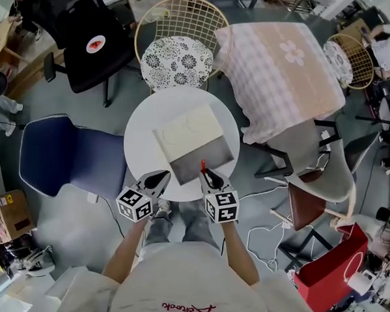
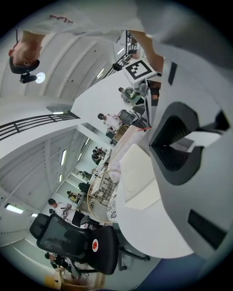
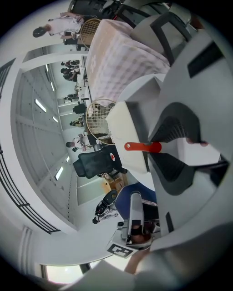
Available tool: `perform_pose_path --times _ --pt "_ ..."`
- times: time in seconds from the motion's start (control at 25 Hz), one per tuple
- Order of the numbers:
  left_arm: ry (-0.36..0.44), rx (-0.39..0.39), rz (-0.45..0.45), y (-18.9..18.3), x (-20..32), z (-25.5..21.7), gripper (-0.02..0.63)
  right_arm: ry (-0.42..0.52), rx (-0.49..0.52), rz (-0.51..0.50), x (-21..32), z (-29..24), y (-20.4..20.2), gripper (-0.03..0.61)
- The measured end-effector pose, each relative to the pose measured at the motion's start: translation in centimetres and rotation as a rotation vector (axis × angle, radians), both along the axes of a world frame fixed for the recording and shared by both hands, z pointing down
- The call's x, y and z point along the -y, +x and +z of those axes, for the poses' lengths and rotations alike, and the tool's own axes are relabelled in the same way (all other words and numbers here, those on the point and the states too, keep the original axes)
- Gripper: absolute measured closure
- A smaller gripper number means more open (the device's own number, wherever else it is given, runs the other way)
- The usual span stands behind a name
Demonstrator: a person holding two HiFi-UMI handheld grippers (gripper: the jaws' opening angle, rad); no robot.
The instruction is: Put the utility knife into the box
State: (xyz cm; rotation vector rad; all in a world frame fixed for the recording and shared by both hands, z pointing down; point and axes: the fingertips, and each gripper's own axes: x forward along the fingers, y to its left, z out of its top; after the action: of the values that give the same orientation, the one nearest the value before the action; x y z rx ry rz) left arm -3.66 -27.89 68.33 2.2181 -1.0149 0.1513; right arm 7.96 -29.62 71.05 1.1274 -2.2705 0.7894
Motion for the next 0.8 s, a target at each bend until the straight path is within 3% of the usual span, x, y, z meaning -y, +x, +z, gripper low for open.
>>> perform_pose_path --times 0.16,0.4,0.56,0.8 --pt "-0.012 0.001 -0.017 -0.4 0.2 0.4 0.603 0.007 -0.048 -0.085 0.3 0.7 -0.8 0.497" --pt "-0.020 -0.001 0.000 0.2 -0.7 0.7 0.603 0.055 -0.189 -0.323 0.2 1.4 -1.9 0.497" --pt "-0.023 -0.009 0.003 0.6 -1.3 0.6 0.603 0.097 -0.352 -0.550 0.0 2.3 -1.9 0.497" --pt "-0.028 -0.023 0.003 0.9 -2.1 0.9 0.603 0.276 -0.662 -0.966 -0.6 4.7 -1.8 0.497"
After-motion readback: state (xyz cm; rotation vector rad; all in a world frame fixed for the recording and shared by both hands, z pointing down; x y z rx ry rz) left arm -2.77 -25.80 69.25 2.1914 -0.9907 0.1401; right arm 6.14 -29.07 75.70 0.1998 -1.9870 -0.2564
